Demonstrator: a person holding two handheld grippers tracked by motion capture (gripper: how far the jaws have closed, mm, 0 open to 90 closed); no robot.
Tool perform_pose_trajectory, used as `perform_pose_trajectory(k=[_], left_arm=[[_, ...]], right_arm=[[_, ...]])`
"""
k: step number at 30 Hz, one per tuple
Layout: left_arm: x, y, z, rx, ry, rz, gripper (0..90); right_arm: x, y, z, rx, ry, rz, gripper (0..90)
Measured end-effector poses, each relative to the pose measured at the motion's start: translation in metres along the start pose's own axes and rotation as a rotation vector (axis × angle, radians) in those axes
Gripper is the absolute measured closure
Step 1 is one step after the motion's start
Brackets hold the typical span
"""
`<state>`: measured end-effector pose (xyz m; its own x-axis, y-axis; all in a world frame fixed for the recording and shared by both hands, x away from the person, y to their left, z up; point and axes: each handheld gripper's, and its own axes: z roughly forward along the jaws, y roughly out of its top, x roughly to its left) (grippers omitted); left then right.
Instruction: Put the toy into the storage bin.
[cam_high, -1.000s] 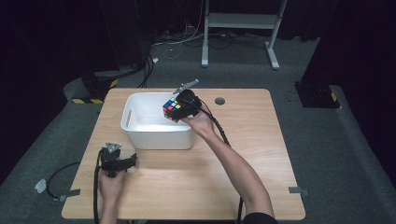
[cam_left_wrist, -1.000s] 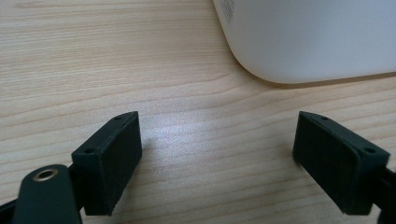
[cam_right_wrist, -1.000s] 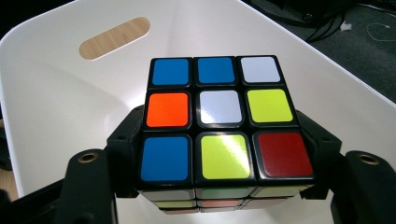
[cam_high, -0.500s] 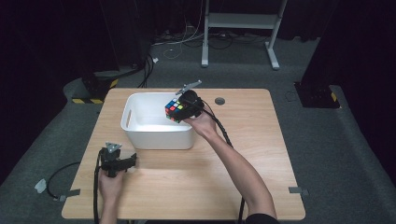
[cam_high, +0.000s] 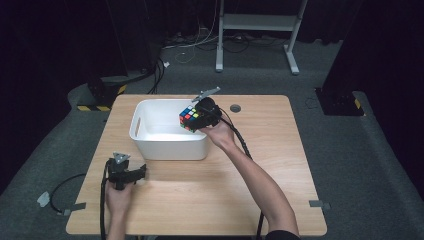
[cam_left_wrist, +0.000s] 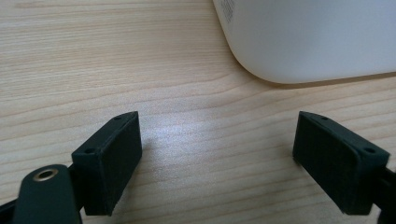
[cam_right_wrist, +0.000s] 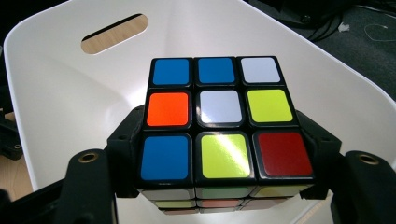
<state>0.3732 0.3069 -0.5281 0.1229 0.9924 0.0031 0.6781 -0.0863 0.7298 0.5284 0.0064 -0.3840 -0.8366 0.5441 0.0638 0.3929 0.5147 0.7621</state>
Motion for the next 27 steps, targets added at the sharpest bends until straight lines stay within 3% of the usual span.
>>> perform_pose_trajectory(k=[27], left_arm=[[0.0, 0.0, 0.0, 0.0, 0.0, 0.0, 15.7]], right_arm=[[-0.001, -0.01, -0.013, -0.019, 0.011, 0.004, 33.6]])
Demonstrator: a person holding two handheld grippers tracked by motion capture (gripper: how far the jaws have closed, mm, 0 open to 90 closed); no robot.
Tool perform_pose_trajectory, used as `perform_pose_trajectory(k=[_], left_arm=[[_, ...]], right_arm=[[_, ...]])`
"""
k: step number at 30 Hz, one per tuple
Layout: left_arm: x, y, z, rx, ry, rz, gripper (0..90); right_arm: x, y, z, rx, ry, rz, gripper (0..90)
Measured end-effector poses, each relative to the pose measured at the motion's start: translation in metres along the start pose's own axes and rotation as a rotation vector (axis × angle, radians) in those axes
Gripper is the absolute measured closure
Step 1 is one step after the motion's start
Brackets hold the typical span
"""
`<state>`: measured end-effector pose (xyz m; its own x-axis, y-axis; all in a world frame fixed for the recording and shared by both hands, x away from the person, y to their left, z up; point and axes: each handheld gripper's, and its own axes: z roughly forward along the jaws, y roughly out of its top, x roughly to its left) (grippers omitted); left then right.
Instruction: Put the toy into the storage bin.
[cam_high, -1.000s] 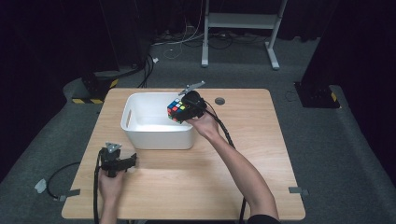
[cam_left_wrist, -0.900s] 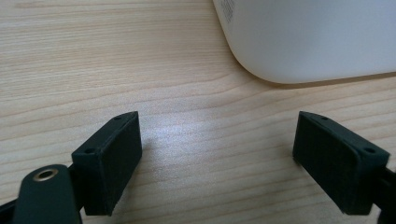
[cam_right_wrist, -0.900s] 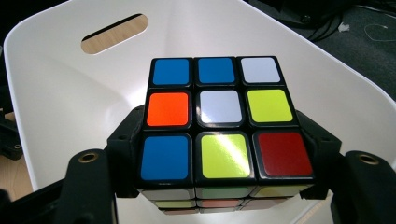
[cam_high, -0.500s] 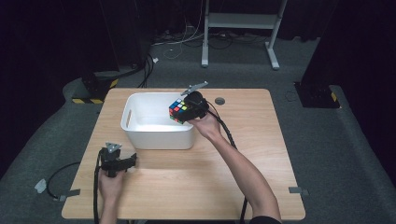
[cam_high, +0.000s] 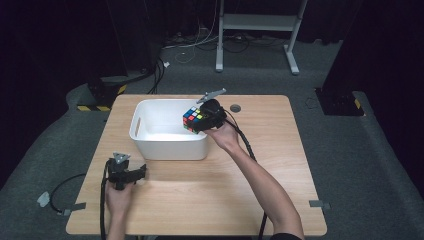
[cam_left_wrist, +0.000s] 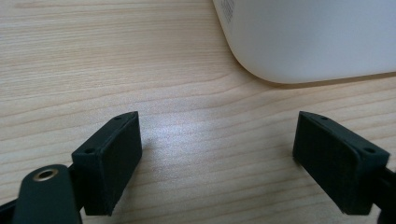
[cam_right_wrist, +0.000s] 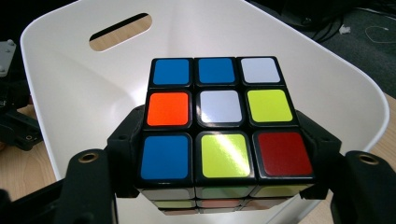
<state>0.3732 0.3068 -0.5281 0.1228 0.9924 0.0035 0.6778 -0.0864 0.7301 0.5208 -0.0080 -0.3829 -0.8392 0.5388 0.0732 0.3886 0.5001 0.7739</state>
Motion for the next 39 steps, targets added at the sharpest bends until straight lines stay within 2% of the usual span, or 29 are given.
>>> perform_pose_trajectory(k=[18, 39], left_arm=[[0.0, 0.0, 0.0, 0.0, -0.001, 0.0, 15.7], [0.0, 0.0, 0.0, 0.0, -0.001, 0.0, 15.7]], right_arm=[[0.004, -0.012, -0.006, -0.009, 0.009, -0.006, 33.6], [0.01, -0.02, -0.006, -0.005, 0.025, -0.017, 33.5]])
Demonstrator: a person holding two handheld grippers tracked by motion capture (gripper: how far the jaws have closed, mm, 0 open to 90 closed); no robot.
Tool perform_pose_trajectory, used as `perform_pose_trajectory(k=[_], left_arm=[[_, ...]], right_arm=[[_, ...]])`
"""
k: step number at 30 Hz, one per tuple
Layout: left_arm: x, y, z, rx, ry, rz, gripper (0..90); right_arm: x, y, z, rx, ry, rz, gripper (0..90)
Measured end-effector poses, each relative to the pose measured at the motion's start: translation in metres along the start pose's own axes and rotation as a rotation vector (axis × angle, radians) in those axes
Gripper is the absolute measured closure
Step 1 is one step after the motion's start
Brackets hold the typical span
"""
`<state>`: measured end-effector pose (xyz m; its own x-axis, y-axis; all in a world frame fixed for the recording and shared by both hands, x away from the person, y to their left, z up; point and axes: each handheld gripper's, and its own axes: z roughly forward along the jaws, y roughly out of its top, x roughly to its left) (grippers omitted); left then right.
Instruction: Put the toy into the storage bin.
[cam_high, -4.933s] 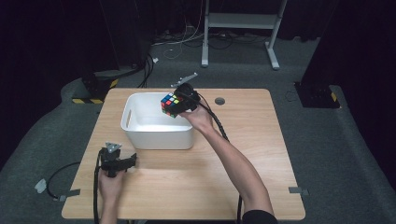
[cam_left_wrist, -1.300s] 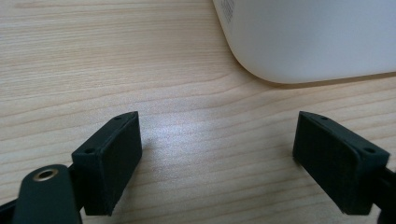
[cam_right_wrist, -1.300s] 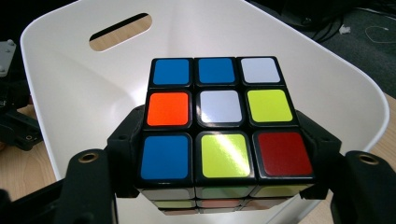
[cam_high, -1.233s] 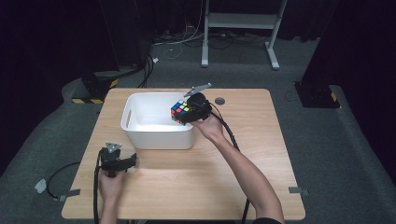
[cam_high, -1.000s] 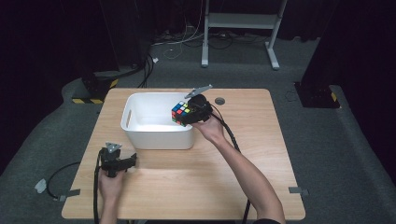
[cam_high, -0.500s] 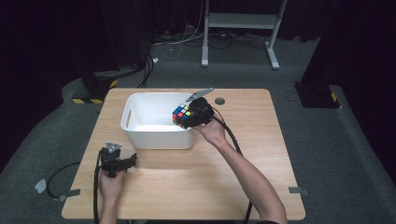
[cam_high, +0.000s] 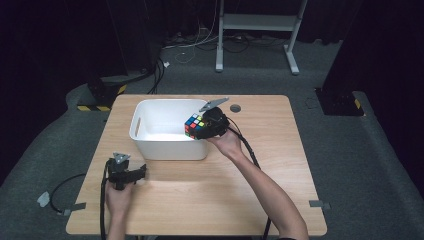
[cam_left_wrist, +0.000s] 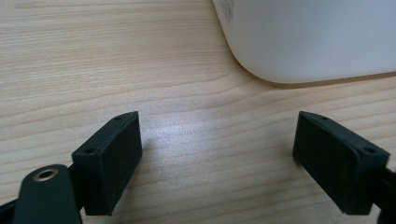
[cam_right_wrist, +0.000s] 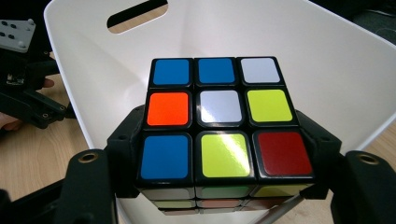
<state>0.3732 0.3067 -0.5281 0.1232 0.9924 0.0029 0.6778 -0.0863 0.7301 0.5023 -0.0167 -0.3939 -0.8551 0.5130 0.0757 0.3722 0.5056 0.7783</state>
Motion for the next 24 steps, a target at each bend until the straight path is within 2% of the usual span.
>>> perform_pose_trajectory(k=[15, 20, 24], left_arm=[[0.0, 0.0, 0.0, 0.0, 0.0, 0.0, 15.7], [0.0, 0.0, 0.0, 0.0, -0.001, 0.0, 15.7], [0.0, 0.0, 0.0, 0.0, -0.001, 0.0, 15.6]], right_arm=[[0.0, -0.001, 0.0, 0.007, 0.017, -0.01, 32.8], [-0.002, 0.001, -0.007, -0.036, 0.034, 0.006, 31.9], [-0.003, 0.001, -0.011, -0.046, 0.036, 0.005, 31.6]])
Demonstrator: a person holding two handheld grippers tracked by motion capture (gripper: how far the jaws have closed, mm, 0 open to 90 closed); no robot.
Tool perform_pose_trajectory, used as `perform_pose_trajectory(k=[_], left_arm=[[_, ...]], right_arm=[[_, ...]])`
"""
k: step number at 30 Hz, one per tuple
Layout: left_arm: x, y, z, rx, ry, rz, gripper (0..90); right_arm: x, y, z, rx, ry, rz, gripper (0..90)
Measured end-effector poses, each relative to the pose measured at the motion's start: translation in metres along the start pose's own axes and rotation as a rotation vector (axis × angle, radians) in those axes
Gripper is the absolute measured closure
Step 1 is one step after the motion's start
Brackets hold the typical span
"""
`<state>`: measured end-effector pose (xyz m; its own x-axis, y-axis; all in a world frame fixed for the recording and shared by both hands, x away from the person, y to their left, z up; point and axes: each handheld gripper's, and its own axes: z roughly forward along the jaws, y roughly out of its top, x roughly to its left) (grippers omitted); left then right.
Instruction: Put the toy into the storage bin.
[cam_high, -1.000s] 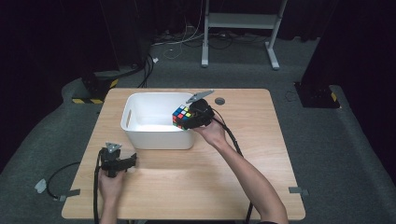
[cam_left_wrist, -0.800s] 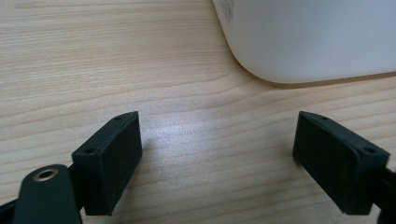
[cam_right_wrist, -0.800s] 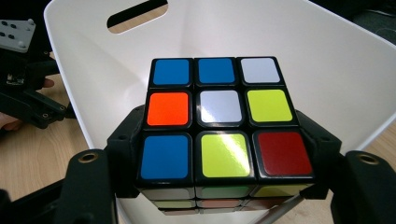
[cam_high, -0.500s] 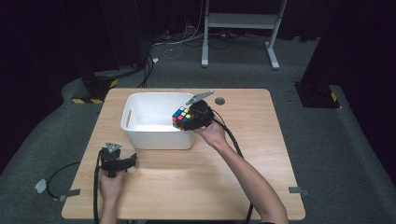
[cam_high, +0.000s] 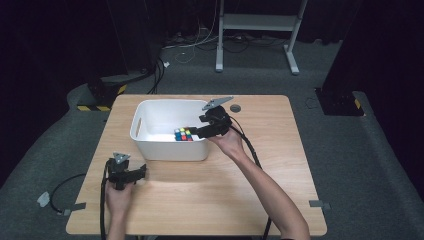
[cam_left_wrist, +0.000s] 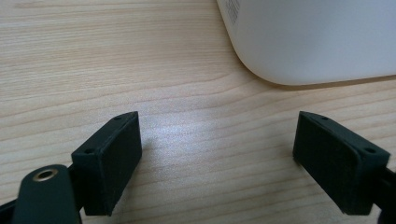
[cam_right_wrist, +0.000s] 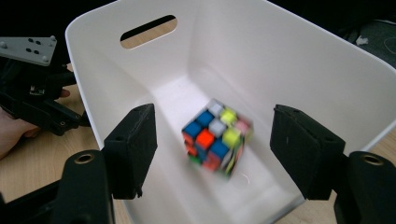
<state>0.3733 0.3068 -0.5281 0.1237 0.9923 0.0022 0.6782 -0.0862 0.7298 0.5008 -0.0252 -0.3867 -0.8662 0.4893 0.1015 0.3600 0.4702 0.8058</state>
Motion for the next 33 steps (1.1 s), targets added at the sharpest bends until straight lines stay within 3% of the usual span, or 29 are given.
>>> perform_pose_trajectory(k=[14, 33], left_arm=[[0.0, 0.0, 0.0, 0.0, 0.0, 0.0, 15.6], [0.0, 0.0, 0.0, 0.0, 0.0, 0.0, 15.6]], right_arm=[[0.003, 0.004, -0.015, -0.064, -0.008, -0.022, 31.9], [-0.003, 0.002, -0.035, -0.123, -0.031, -0.006, 31.5]])
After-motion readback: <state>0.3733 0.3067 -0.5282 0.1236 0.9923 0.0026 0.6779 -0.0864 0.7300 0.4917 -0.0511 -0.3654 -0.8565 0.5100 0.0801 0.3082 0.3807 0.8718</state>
